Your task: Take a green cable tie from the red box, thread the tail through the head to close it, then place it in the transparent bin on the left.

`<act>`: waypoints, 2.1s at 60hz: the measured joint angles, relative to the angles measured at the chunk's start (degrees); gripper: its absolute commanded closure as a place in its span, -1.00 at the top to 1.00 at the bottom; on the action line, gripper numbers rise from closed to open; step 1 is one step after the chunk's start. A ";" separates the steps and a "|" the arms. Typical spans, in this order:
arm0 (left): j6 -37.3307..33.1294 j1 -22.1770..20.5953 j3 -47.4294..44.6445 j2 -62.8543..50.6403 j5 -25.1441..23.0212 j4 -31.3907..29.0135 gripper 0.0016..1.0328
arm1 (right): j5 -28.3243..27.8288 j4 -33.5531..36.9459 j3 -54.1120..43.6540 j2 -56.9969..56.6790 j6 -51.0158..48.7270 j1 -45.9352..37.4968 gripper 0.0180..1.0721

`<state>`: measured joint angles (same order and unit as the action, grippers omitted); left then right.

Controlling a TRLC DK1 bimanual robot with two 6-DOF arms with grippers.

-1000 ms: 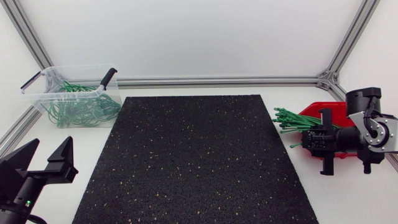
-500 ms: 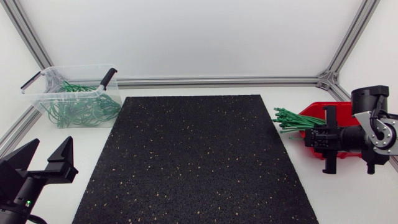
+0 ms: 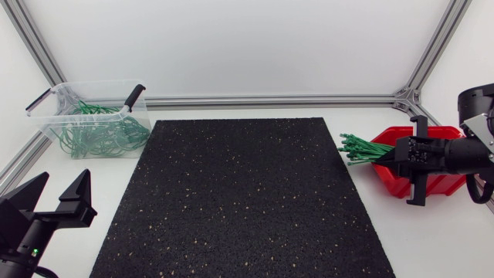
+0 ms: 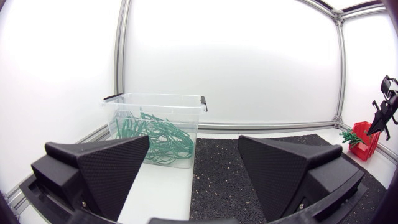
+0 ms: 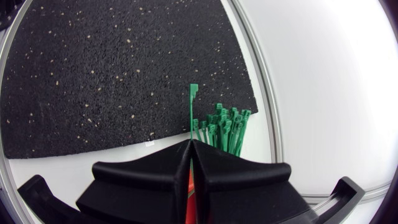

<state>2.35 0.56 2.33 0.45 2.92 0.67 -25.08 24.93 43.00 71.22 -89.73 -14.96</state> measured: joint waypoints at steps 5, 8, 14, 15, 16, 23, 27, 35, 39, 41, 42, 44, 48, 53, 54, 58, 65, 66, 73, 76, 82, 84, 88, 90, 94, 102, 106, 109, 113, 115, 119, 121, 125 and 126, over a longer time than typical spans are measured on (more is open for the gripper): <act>0.02 0.00 0.00 0.00 0.02 0.00 0.92 | -4.04 3.50 3.13 -0.15 1.09 -1.90 -0.89; 0.00 0.00 0.00 0.00 0.02 0.00 0.92 | -6.75 5.29 5.09 -0.15 1.73 -3.17 -0.89; 0.00 0.00 0.00 0.00 0.00 0.00 0.92 | -11.37 8.76 8.92 -0.13 3.04 -5.38 -0.89; 0.00 0.00 0.00 0.00 0.00 0.00 0.92 | -12.00 9.33 9.46 -0.11 3.26 -5.68 -0.89; 0.00 0.00 0.00 0.00 0.00 0.00 0.92 | -12.72 9.94 10.10 -0.04 3.41 -5.99 -0.89; 0.00 0.00 0.00 0.00 0.00 0.00 0.92 | -17.16 13.57 14.43 1.44 4.44 -8.26 -0.89; 0.00 0.00 0.00 0.00 0.02 0.00 0.92 | -18.64 14.10 16.13 2.56 5.03 -9.33 -0.89; 0.00 0.00 0.00 0.00 0.00 0.00 0.92 | -21.14 14.73 18.97 5.14 6.67 -11.17 -0.89; 0.00 0.00 0.00 0.00 0.00 0.00 0.92 | -21.84 14.84 19.71 5.86 7.28 -11.87 -0.89; 0.00 0.00 0.00 0.00 0.00 0.00 0.92 | -21.90 14.95 19.98 6.10 7.30 -12.11 -0.89; 0.00 0.00 0.00 0.00 0.00 0.00 0.92 | -22.18 14.99 20.15 6.23 7.45 -12.24 -0.89; 0.00 0.00 0.00 0.00 0.00 0.00 0.92 | -22.67 15.04 20.44 6.45 7.72 -12.46 -0.89; 0.00 0.00 0.00 0.00 0.00 0.00 0.92 | -24.09 15.34 21.33 7.10 8.85 -13.03 -0.89; 0.02 0.00 0.00 0.00 0.00 0.00 0.92 | -25.75 15.39 22.84 8.04 10.43 -13.90 -0.89; 0.02 0.00 0.00 0.00 0.00 0.00 0.92 | -26.03 15.41 23.19 8.22 10.73 -14.12 -0.89; 0.00 0.00 0.00 0.00 0.00 0.00 0.92 | -26.40 15.37 24.39 8.76 11.74 -14.71 -0.89; 0.00 0.00 0.00 0.00 0.00 0.00 0.92 | -26.51 15.30 24.74 8.83 11.72 -14.84 -0.89; 0.00 0.00 0.00 0.00 0.00 0.00 0.92 | -26.32 15.30 24.65 8.83 11.52 -14.82 -0.89; 0.00 0.00 0.00 0.00 0.02 0.00 0.92 | -22.43 14.56 22.12 8.59 8.96 -13.84 -0.89; 0.02 0.00 0.00 0.00 0.00 0.00 0.92 | -20.17 12.90 19.76 8.50 8.00 -13.05 -0.89; 0.00 0.00 0.00 0.00 0.00 0.00 0.92 | -16.48 8.31 15.02 8.50 6.56 -11.72 -0.76; 0.02 0.00 0.00 0.00 0.00 0.00 0.92 | -15.26 7.43 13.51 8.50 5.90 -11.50 -0.53; 0.00 0.00 0.00 0.00 0.00 0.00 0.92 | -12.63 6.67 11.30 8.50 4.24 -11.04 -0.13; 0.00 0.00 0.00 0.00 0.02 0.00 0.92 | -11.43 6.54 10.38 8.50 3.43 -10.93 0.00; 0.00 0.00 0.00 0.00 0.00 0.00 0.92 | -9.49 6.56 9.20 8.50 2.19 -10.58 0.18; 0.00 0.00 0.00 0.00 0.00 0.00 0.92 | -8.55 9.14 8.72 8.17 0.48 -10.21 0.73; 0.00 0.00 0.00 0.00 0.00 0.00 0.92 | -8.41 11.56 8.72 6.82 -0.37 -9.92 0.84; 0.00 0.00 0.00 0.00 0.00 0.00 0.92 | -8.26 11.96 8.72 5.25 -0.59 -9.81 0.85; 0.00 0.00 0.00 0.00 0.00 0.00 0.92 | -8.28 12.17 8.72 3.10 -0.70 -9.60 0.85; 0.00 0.00 0.00 0.00 0.00 0.00 0.92 | -8.28 12.17 8.74 2.34 -0.74 -9.51 0.85; 0.02 0.00 0.00 0.00 0.00 0.00 0.92 | -8.28 12.17 8.79 1.46 -0.74 -9.51 0.85; 0.02 0.00 0.00 0.00 0.00 0.00 0.92 | -8.28 12.17 8.85 1.42 -0.74 -9.51 0.85; 0.02 0.00 0.00 0.00 0.00 0.00 0.92 | -8.22 12.20 9.05 1.51 -0.74 -9.51 0.85; 0.02 0.00 0.00 0.00 0.00 0.00 0.92 | -8.15 12.20 9.07 1.53 -0.74 -9.51 0.85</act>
<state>2.37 0.56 2.33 0.45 2.92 0.67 -33.23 37.12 52.07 72.75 -90.48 -24.47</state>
